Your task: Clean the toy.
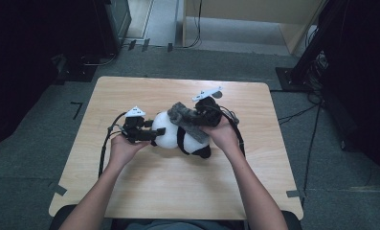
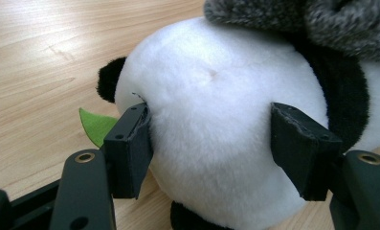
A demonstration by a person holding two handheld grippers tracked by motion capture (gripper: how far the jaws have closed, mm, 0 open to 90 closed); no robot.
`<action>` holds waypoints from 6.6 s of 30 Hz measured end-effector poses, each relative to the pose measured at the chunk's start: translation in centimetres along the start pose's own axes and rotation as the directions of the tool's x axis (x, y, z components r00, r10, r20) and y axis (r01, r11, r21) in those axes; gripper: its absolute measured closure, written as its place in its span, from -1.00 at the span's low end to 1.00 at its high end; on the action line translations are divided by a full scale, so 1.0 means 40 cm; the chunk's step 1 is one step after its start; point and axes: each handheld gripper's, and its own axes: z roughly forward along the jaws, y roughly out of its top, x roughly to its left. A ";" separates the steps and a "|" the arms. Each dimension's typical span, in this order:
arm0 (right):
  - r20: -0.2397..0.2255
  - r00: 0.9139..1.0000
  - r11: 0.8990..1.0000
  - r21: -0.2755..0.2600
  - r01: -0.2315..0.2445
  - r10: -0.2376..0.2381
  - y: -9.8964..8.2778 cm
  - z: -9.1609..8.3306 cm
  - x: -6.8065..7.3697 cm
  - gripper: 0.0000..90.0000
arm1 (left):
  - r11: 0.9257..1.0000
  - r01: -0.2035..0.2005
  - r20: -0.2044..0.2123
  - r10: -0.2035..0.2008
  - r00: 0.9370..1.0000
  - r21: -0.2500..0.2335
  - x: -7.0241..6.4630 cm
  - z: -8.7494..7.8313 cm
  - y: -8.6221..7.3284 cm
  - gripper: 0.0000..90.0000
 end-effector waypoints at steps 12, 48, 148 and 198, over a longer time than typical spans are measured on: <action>0.016 0.999 0.998 -0.050 -0.038 0.039 -0.054 -0.063 -0.030 0.67 | 1.000 0.002 0.000 -0.002 1.000 -0.002 -0.003 0.000 0.001 -0.24; -0.048 0.998 0.999 0.001 0.042 -0.042 0.079 0.097 0.059 0.51 | 1.000 -0.005 -0.002 0.005 1.000 -0.006 -0.002 -0.002 0.000 -0.27; -0.022 0.999 0.999 -0.032 0.034 -0.035 0.023 -0.023 0.078 0.67 | 1.000 -0.006 0.007 0.006 1.000 -0.028 -0.002 -0.004 -0.002 -0.24; 0.042 0.999 0.999 -0.031 -0.017 0.018 -0.107 -0.103 0.023 0.54 | 0.999 0.035 0.002 -0.035 0.999 -0.040 0.007 0.010 -0.011 -0.47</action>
